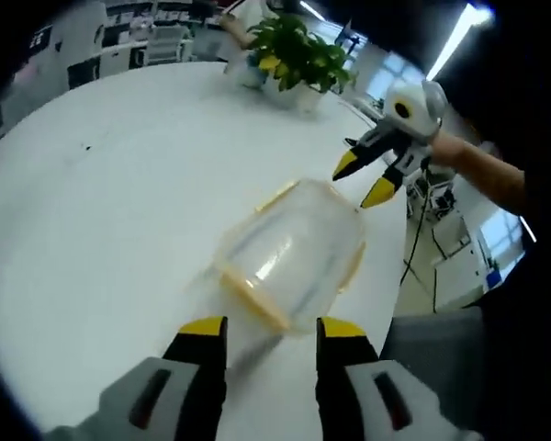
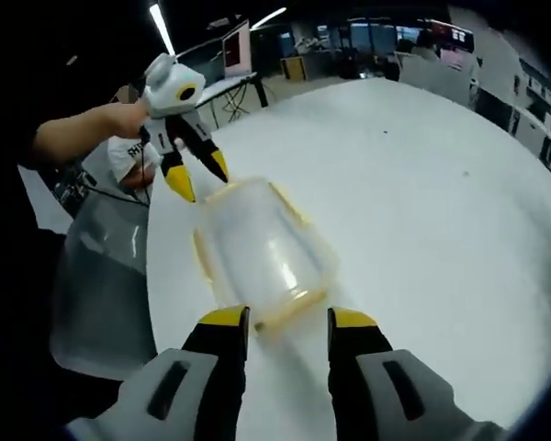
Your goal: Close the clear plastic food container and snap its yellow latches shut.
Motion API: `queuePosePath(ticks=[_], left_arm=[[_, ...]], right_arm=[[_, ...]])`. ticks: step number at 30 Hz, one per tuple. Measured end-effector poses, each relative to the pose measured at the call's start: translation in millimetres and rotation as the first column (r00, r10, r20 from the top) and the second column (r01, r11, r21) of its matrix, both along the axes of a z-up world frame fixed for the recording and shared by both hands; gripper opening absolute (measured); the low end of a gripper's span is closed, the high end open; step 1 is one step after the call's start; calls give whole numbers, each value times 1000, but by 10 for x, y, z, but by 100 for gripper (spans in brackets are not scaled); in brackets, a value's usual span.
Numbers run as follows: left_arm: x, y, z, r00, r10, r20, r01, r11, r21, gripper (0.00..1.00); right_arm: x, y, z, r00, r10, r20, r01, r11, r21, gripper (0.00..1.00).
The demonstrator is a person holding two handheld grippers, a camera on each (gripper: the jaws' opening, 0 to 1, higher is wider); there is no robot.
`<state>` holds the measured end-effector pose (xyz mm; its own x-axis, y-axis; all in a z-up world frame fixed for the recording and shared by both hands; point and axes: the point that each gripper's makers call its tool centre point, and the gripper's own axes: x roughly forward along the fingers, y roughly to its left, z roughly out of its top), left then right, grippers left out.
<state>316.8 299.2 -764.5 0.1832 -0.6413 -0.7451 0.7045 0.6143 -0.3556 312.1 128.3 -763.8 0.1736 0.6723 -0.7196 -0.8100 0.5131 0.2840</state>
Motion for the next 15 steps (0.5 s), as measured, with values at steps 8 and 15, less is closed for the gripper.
queuePosePath(ticks=[8, 15], left_arm=[[4, -33, -167, 994, 86, -64, -86, 996, 13, 25], [73, -85, -173, 988, 140, -61, -141, 990, -15, 22]], right_arm=[[-18, 54, -92, 995, -73, -68, 75, 997, 35, 25], [-52, 65, -140, 994, -67, -83, 69, 997, 25, 26]])
